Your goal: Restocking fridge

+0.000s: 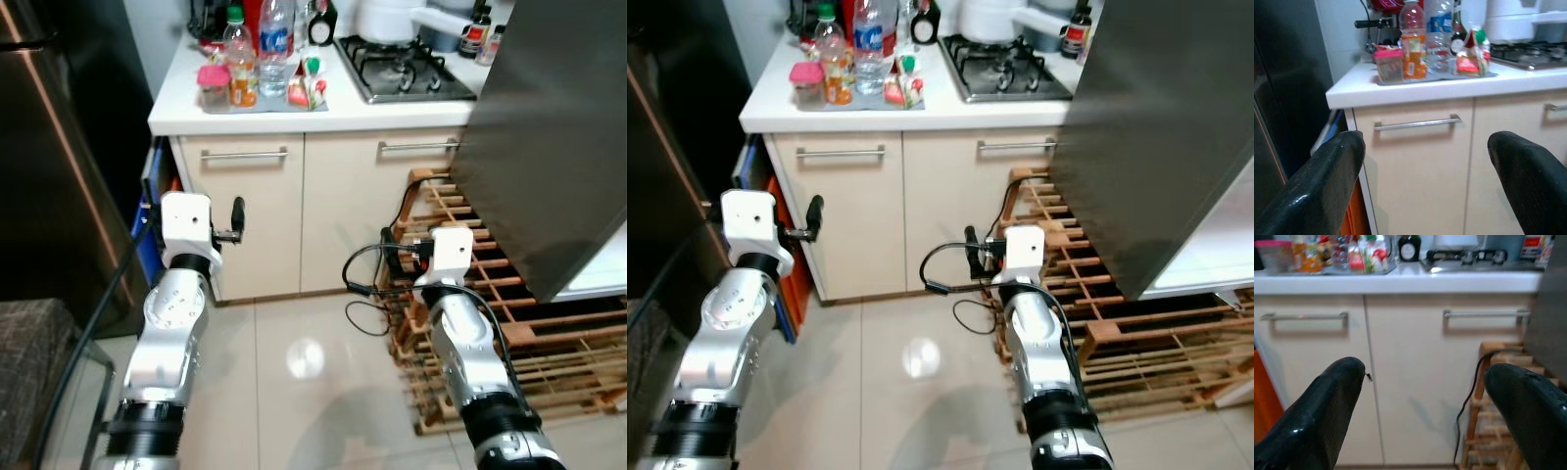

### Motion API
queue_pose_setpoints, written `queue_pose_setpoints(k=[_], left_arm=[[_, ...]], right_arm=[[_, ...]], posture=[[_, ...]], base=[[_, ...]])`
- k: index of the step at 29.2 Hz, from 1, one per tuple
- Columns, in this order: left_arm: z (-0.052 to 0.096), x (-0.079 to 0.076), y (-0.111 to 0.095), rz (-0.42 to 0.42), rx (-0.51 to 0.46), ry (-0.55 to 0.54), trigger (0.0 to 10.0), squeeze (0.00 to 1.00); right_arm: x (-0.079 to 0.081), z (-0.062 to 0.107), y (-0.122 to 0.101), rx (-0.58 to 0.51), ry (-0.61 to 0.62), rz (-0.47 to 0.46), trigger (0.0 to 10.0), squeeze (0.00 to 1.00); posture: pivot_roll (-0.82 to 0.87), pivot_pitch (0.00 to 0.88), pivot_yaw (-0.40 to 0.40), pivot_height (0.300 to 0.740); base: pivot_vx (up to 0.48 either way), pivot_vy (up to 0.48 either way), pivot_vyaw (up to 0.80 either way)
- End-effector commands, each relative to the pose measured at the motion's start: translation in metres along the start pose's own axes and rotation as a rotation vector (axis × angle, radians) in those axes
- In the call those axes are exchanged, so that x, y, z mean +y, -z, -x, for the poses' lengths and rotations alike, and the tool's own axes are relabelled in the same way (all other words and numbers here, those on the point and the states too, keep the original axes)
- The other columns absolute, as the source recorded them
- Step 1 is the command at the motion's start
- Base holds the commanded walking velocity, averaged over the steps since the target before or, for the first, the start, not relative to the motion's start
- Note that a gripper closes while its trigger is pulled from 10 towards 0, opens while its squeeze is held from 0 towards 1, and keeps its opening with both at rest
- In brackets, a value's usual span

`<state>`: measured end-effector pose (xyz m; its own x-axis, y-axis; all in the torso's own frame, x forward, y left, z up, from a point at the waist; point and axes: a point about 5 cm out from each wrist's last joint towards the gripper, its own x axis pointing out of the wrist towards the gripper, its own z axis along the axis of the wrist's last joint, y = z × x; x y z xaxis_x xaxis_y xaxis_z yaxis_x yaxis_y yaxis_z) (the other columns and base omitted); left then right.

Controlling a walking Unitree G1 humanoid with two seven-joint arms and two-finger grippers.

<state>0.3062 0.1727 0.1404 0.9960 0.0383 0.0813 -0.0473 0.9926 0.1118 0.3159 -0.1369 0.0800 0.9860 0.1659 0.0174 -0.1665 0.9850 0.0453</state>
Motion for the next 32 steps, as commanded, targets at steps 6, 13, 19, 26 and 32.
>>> queue_pose_setpoints(k=[6,13,19,26,32], left_arm=[[0.001,0.009,0.001,-0.011,0.006,-0.042,10.0,0.00],[0.004,0.008,-0.001,-0.002,-0.009,-0.073,10.0,0.00],[0.006,0.008,-0.003,0.007,-0.021,-0.096,10.0,0.00],[0.005,0.005,-0.007,-0.012,-0.037,-0.093,10.0,0.00],[0.002,0.007,-0.007,-0.041,-0.026,-0.102,10.0,0.00]], right_arm=[[0.016,-0.006,-0.007,-0.036,-0.051,0.013,10.0,0.00],[0.026,-0.007,-0.010,-0.052,-0.102,0.037,10.0,0.00],[0.025,-0.008,-0.012,-0.056,-0.114,0.044,10.0,0.00],[0.031,-0.008,-0.016,-0.082,-0.144,0.070,10.0,0.00],[0.030,-0.008,-0.016,-0.082,-0.135,0.061,10.0,0.00]], posture=[[-0.03,0.000,-0.007,0.740],[-0.02,0.000,-0.022,0.740],[-0.02,0.000,-0.025,0.740],[-0.02,0.000,-0.023,0.740],[-0.02,0.000,-0.023,0.740]], base=[[0.480,0.000,-0.36],[0.480,0.000,0.00],[0.480,0.000,0.00],[0.067,0.000,0.39],[0.000,0.000,0.23]])
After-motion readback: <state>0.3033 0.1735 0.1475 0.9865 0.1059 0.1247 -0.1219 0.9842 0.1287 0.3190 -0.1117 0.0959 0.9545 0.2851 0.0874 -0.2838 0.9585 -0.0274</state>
